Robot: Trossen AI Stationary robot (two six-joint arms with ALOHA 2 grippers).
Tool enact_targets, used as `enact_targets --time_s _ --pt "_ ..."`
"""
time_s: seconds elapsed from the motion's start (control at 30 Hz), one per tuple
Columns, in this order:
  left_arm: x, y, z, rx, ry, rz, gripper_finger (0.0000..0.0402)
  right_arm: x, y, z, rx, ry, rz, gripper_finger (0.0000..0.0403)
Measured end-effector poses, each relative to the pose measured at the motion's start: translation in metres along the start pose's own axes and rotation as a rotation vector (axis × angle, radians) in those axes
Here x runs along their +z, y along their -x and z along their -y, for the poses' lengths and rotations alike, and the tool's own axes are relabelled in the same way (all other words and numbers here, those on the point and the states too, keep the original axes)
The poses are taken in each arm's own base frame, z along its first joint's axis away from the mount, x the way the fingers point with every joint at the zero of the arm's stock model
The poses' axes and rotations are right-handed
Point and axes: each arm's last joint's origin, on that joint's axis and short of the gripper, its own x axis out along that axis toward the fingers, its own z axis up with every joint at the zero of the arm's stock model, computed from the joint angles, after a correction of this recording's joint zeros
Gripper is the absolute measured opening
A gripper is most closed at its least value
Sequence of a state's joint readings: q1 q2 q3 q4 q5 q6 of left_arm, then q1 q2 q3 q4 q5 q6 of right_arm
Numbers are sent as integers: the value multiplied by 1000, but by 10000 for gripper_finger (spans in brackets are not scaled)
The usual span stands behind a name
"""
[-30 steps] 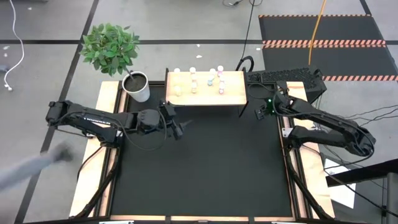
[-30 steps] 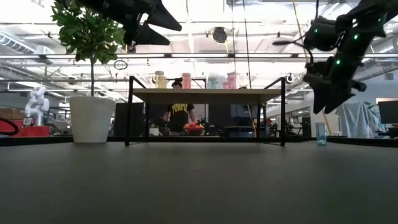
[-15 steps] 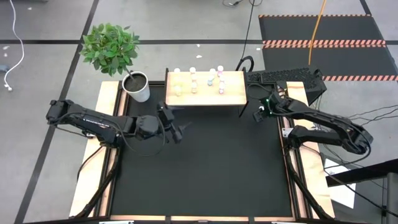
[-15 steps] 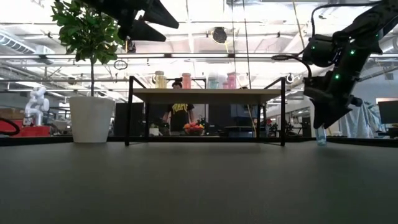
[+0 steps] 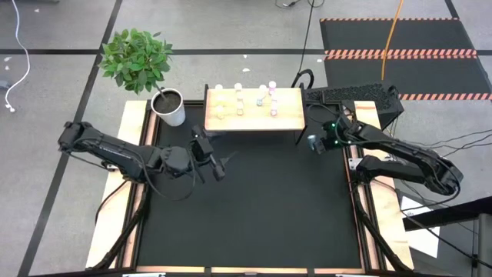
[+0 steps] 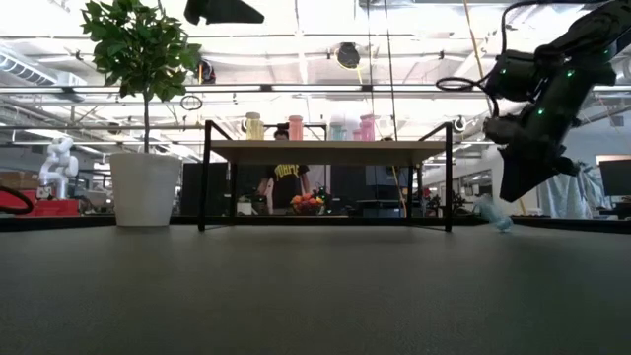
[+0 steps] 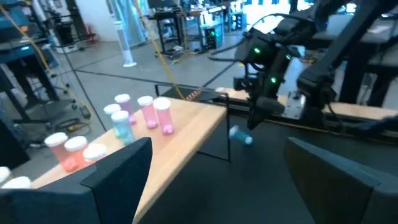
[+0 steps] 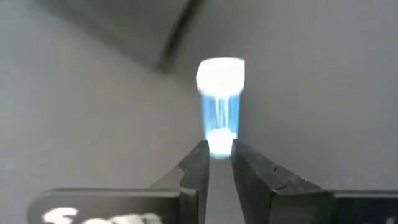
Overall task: Pick and place medicine bottles onto shelf by color
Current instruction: Put the blue pill bottle on the shelf aligned with the other blue pill bottles
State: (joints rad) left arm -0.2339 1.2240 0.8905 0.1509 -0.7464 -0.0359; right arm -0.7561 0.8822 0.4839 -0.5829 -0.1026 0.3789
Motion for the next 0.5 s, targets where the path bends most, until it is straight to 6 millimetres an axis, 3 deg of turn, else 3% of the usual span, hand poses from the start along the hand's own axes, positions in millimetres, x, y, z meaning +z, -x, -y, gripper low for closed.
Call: enact_targets --time_s 0.27,0.37,0.5 --pt "-15 1 21 -57 -32 -59 365 -20 10 -25 269 112 -139 52" --pt "-25 -6 32 -64 -5 -79 365 -30 12 -34 208 156 -138 51" --pt "-43 -14 47 -70 37 -123 365 -33 12 -40 10 238 10 61"
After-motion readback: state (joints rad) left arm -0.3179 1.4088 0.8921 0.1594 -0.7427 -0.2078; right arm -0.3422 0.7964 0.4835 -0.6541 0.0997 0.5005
